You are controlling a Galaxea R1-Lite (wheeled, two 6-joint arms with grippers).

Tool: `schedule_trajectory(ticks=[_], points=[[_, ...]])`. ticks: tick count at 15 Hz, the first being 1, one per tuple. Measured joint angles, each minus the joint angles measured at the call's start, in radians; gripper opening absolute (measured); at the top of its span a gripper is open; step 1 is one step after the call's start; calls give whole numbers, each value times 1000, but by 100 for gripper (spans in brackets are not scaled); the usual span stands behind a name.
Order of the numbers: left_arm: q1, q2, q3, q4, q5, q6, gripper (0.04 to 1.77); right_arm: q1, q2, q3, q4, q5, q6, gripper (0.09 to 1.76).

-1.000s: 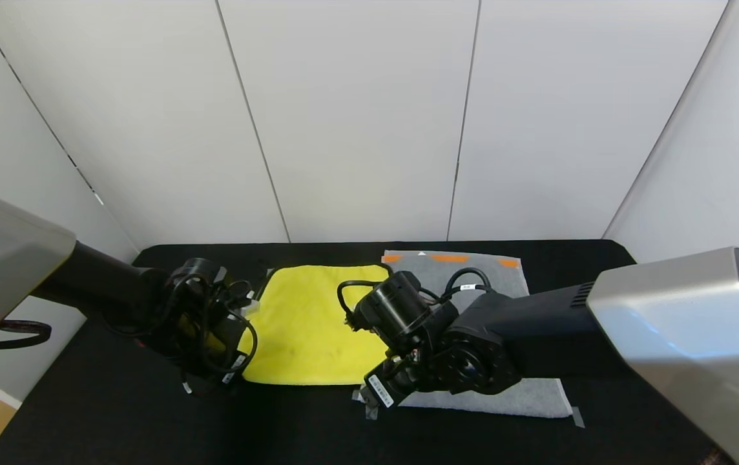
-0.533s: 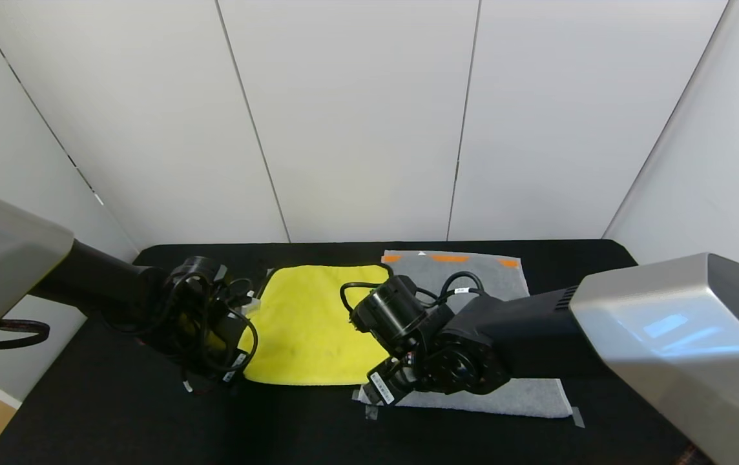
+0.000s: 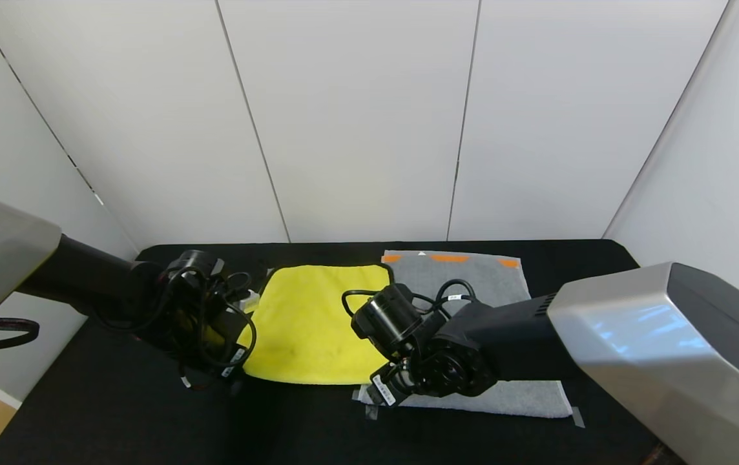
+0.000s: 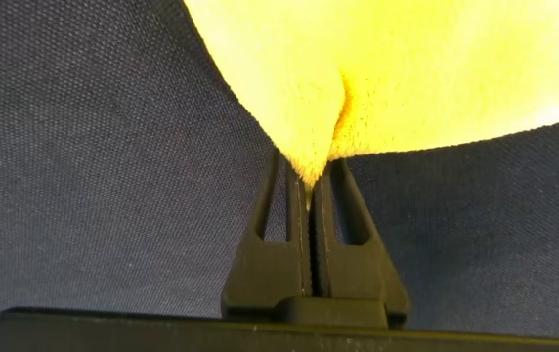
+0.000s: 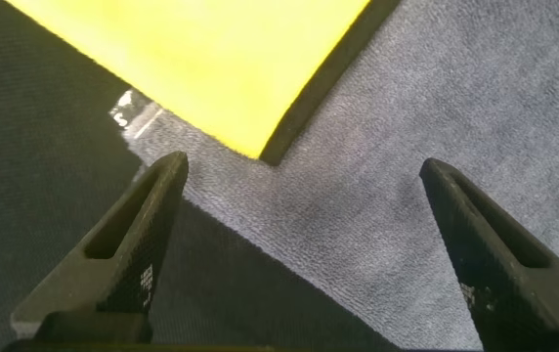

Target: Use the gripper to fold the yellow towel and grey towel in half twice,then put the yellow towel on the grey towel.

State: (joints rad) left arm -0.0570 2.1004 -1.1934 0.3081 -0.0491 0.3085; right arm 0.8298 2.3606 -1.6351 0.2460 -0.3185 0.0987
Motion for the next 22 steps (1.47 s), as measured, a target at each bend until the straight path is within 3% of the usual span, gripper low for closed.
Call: schedule_trajectory(ticks=[22], points=[[10, -33, -40, 16, -1, -5, 12, 7, 100, -127, -9, -3, 38, 171]])
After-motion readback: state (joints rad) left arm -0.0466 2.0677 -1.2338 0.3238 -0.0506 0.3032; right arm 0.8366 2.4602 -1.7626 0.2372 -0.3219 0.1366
